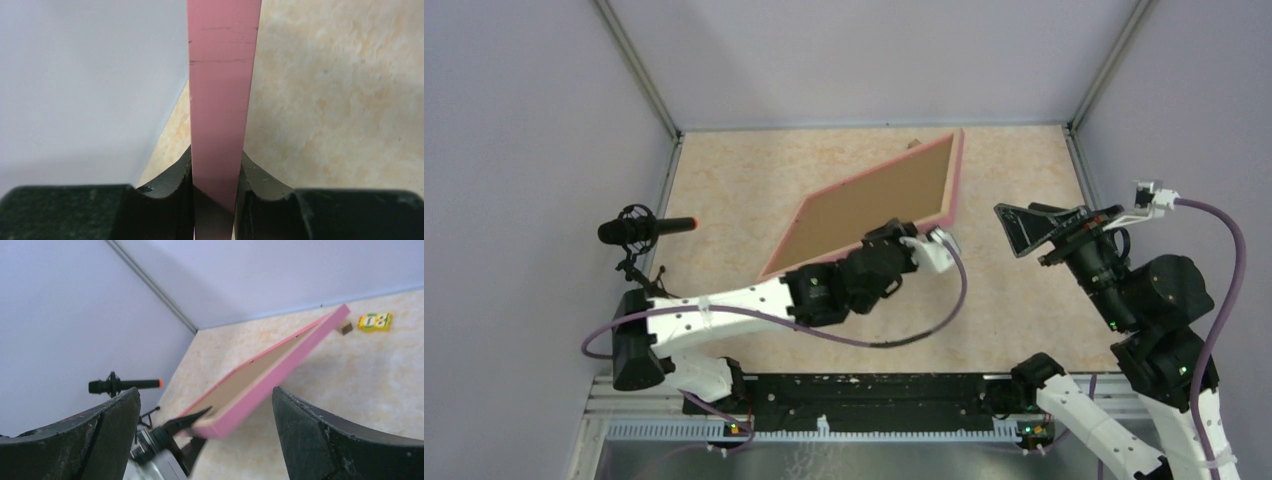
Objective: Put the photo into the frame
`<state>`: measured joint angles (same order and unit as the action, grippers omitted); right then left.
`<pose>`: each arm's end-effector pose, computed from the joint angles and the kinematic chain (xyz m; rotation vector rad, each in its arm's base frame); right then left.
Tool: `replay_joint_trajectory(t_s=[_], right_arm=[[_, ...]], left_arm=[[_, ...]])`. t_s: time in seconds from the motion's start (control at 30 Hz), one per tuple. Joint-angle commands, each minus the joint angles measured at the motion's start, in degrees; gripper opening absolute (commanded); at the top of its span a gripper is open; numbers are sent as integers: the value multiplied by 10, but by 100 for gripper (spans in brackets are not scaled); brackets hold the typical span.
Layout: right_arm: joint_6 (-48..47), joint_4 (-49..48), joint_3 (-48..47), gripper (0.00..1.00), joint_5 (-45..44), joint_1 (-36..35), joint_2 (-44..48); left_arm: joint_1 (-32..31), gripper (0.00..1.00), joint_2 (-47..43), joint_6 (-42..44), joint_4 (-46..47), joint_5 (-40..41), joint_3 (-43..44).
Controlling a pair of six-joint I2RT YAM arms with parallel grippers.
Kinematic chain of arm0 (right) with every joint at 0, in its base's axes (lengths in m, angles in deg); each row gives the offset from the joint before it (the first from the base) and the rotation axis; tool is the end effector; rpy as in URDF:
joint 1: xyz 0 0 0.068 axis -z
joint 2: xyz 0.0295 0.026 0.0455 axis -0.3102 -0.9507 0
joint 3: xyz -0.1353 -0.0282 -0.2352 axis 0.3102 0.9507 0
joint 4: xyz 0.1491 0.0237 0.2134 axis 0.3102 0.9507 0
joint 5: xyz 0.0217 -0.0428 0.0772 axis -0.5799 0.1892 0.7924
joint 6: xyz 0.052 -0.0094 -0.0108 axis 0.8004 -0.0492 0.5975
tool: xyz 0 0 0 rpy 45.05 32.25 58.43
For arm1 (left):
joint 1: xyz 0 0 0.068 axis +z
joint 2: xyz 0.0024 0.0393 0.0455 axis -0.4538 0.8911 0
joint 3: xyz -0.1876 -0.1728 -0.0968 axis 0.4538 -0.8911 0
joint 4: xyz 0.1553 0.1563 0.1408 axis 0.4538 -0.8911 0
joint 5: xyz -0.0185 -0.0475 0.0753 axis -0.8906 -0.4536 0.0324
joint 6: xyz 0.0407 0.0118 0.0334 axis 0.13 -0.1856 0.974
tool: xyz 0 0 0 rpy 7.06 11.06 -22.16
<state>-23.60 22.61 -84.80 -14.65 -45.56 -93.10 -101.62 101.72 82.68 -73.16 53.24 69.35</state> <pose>0.0578 0.0279 0.4504 0.1238 1.5036 0.8257 0.1080 -0.3061 0.3502 1.1290 1.4059 0.1428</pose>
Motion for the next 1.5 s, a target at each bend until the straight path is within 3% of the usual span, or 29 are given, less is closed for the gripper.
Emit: replay_joint_trajectory(t_s=[0.0,0.17,0.33,0.53,0.7,0.77,0.93,1.03,1.2,1.47], right_arm=[[-25,-8,31,99,-68,3,17],[-24,27,33,99,-87,3,9],[-16,31,45,99,-84,3,-4],[-5,54,57,99,-69,3,-35],[6,80,63,99,-49,4,-65],[8,83,66,99,-42,3,-71],[15,82,70,99,-33,3,-68],[17,81,73,99,-28,3,-62],[17,92,76,99,-28,3,-53],[18,103,82,99,-36,3,-26]], left_arm=[[93,0,-89,-251,-34,-252,94],[210,0,-100,-389,-83,-460,153],[320,0,-102,-505,-65,-615,130],[503,0,-105,-690,42,-802,11],[595,0,-33,-862,240,-945,-128],[600,0,22,-913,341,-979,-153],[576,0,152,-978,460,-974,-150],[535,0,232,-992,481,-952,-106],[468,0,362,-1101,619,-906,-40],[395,0,514,-1120,595,-856,149]])
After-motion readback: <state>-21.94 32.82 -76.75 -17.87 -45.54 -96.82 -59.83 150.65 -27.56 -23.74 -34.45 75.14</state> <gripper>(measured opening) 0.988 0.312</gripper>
